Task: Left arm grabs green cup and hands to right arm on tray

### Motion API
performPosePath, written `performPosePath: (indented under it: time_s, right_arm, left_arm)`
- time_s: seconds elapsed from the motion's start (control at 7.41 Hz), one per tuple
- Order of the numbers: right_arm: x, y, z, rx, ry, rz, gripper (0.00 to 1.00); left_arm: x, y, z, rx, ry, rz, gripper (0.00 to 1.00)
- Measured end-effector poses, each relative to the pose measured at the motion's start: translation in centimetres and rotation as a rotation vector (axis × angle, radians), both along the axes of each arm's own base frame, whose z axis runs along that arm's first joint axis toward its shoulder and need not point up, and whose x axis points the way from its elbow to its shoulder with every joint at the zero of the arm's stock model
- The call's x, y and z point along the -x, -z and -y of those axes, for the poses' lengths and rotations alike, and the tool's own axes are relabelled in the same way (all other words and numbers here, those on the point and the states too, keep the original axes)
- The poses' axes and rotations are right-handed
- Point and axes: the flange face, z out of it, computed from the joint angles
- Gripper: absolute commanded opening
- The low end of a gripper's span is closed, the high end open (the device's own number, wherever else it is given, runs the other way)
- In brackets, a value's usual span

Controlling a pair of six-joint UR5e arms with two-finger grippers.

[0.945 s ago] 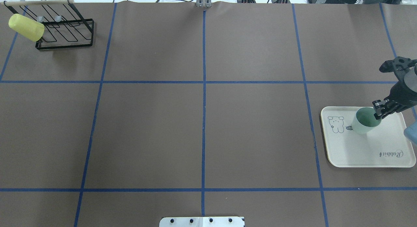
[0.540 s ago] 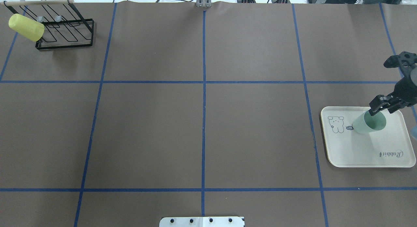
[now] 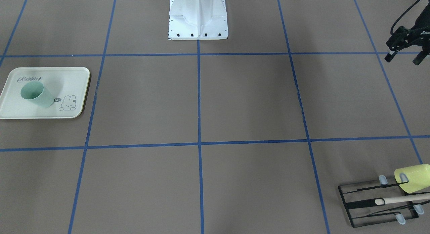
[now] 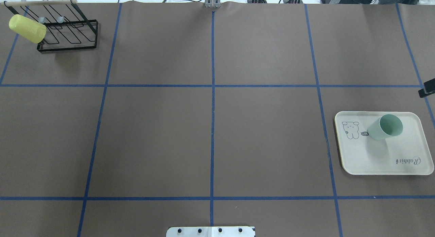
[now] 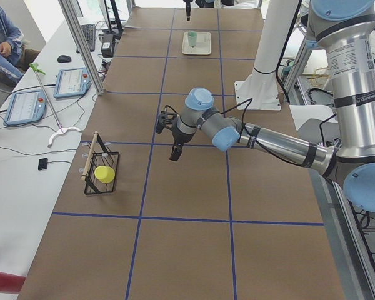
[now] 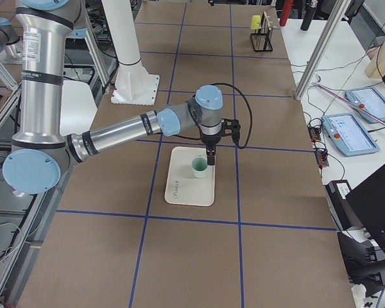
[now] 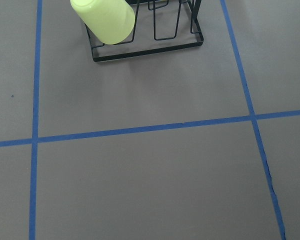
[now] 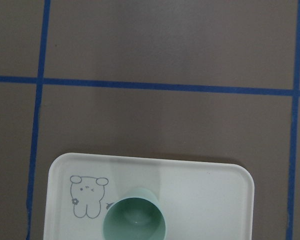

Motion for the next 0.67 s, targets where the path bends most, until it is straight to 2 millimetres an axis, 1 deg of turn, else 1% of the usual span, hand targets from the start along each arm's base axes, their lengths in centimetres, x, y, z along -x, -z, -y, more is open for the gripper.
performPosePath:
  time_s: [0.27, 0.4, 0.54, 0.67]
  right_arm:
    - [-5.4, -3.2, -2.4, -0.023, -0.009, -0.028, 1.00]
    - [-7.5, -4.7, -3.9, -0.024, -0.016, -0.035, 1.00]
    - [-9.0, -5.9, -5.3, -0.021, -0.019, -0.041, 1.00]
    - [-9.8, -6.9, -6.3, -0.025, -0.008, -0.047, 1.00]
  left_arm:
    - [3.3, -2.1, -1.7, 0.012, -0.034, -0.025, 1.00]
    - [5.1, -3.9, -2.7, -0.002, -0.068, 0.000, 1.00]
    - [7.0, -6.1, -3.6, -0.005, -0.106, 0.038, 1.00]
    - [8.4, -8.4, -4.2, 0.020, -0.132, 0.065, 1.00]
